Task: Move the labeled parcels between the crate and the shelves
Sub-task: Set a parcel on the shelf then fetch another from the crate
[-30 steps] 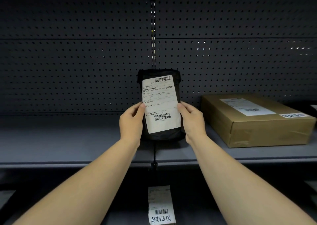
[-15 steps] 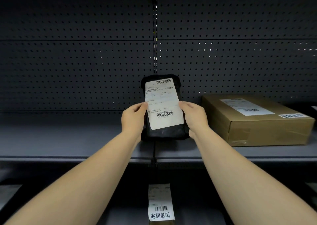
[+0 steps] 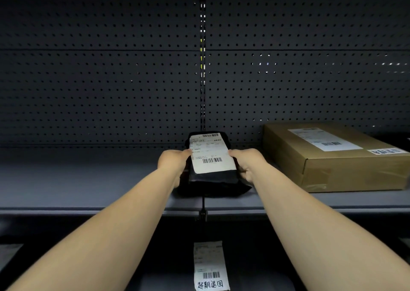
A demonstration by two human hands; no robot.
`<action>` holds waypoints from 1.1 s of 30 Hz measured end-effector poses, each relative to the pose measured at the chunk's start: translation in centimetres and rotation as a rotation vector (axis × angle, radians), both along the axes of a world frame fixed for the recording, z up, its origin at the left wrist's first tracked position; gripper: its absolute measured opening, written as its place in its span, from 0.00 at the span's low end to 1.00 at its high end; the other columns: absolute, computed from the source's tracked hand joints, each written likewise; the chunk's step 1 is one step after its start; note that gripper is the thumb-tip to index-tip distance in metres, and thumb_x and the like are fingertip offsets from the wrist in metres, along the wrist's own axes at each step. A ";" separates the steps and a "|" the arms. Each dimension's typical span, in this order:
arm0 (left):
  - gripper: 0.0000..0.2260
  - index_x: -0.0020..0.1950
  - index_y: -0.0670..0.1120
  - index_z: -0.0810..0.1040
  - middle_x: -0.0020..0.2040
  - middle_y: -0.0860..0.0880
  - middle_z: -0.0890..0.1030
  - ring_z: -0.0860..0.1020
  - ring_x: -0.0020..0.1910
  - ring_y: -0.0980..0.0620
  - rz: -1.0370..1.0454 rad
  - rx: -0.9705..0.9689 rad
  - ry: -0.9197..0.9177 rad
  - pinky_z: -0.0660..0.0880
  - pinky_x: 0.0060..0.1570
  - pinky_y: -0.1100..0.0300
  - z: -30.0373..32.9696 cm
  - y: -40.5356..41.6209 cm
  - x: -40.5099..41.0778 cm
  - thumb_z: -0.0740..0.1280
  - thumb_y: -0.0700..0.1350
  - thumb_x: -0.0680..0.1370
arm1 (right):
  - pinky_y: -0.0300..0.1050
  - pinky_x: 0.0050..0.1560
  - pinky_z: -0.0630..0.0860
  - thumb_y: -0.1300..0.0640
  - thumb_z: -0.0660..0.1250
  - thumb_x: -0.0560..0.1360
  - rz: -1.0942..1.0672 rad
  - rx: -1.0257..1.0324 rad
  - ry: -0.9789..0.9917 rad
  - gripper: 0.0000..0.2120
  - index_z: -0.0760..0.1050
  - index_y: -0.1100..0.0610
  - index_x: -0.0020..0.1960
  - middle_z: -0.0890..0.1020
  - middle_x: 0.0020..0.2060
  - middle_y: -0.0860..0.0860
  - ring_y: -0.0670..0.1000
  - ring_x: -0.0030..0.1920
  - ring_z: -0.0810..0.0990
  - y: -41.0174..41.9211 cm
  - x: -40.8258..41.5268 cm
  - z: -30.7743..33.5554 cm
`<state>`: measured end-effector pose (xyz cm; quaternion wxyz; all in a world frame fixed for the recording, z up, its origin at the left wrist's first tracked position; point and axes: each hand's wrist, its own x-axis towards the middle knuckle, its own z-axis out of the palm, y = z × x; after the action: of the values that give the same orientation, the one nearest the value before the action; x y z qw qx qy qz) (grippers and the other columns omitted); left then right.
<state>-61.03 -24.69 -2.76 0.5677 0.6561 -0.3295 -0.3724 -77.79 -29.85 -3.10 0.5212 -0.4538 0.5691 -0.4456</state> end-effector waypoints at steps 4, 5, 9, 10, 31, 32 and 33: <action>0.14 0.33 0.45 0.72 0.35 0.49 0.76 0.72 0.33 0.50 -0.001 0.054 0.002 0.67 0.31 0.59 -0.4 -0.4 0.3 0.69 0.48 0.76 | 0.46 0.37 0.76 0.56 0.69 0.74 0.020 0.053 0.049 0.14 0.77 0.64 0.55 0.78 0.36 0.55 0.52 0.32 0.74 -0.3 0.2 -0.2; 0.13 0.34 0.44 0.73 0.36 0.48 0.77 0.73 0.34 0.49 0.003 0.058 0.003 0.68 0.32 0.59 -0.4 -0.5 0.4 0.69 0.48 0.76 | 0.45 0.35 0.74 0.56 0.69 0.74 0.023 0.062 0.060 0.14 0.77 0.64 0.55 0.78 0.36 0.55 0.52 0.31 0.73 -0.3 0.3 -0.2; 0.12 0.36 0.42 0.75 0.42 0.44 0.80 0.76 0.41 0.44 0.003 0.069 0.003 0.72 0.40 0.55 -0.9 -0.9 0.6 0.69 0.48 0.76 | 0.48 0.42 0.77 0.56 0.69 0.74 0.034 0.073 0.067 0.16 0.77 0.64 0.58 0.81 0.46 0.59 0.55 0.38 0.77 -0.6 0.5 -0.4; 0.12 0.36 0.42 0.76 0.43 0.43 0.81 0.78 0.42 0.43 0.002 0.072 0.002 0.73 0.41 0.54 -1.0 -1.0 0.7 0.69 0.47 0.76 | 0.48 0.43 0.77 0.56 0.69 0.74 0.035 0.071 0.069 0.16 0.77 0.64 0.58 0.81 0.47 0.59 0.56 0.40 0.78 -0.7 0.6 -0.4; 0.16 0.48 0.42 0.79 0.42 0.44 0.81 0.78 0.40 0.44 -0.015 -0.100 -1.286 0.72 0.31 0.57 4.1 -0.7 -3.2 0.59 0.53 0.80 | 0.45 0.42 0.67 0.49 0.57 0.79 -0.084 -0.734 1.274 0.17 0.76 0.56 0.60 0.79 0.54 0.56 0.59 0.56 0.75 1.1 -3.4 5.5; 0.17 0.48 0.43 0.79 0.41 0.44 0.80 0.78 0.40 0.44 -0.017 -0.109 -1.314 0.71 0.30 0.58 4.4 -0.8 -3.9 0.59 0.54 0.80 | 0.46 0.42 0.66 0.49 0.57 0.79 -0.086 -0.751 1.305 0.17 0.76 0.56 0.61 0.79 0.55 0.56 0.58 0.57 0.74 1.0 -4.1 5.6; 0.17 0.47 0.43 0.78 0.40 0.45 0.80 0.77 0.40 0.44 -0.017 -0.119 -1.331 0.69 0.29 0.59 4.7 -0.9 -4.7 0.58 0.55 0.80 | 0.46 0.43 0.66 0.48 0.57 0.79 -0.086 -0.757 1.332 0.17 0.75 0.56 0.61 0.79 0.55 0.56 0.58 0.58 0.73 1.0 -4.8 5.7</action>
<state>-65.74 -25.64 1.91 0.2754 0.7109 -0.6347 0.1262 -82.63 -28.89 2.58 -0.1405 -0.7514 0.5889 -0.2625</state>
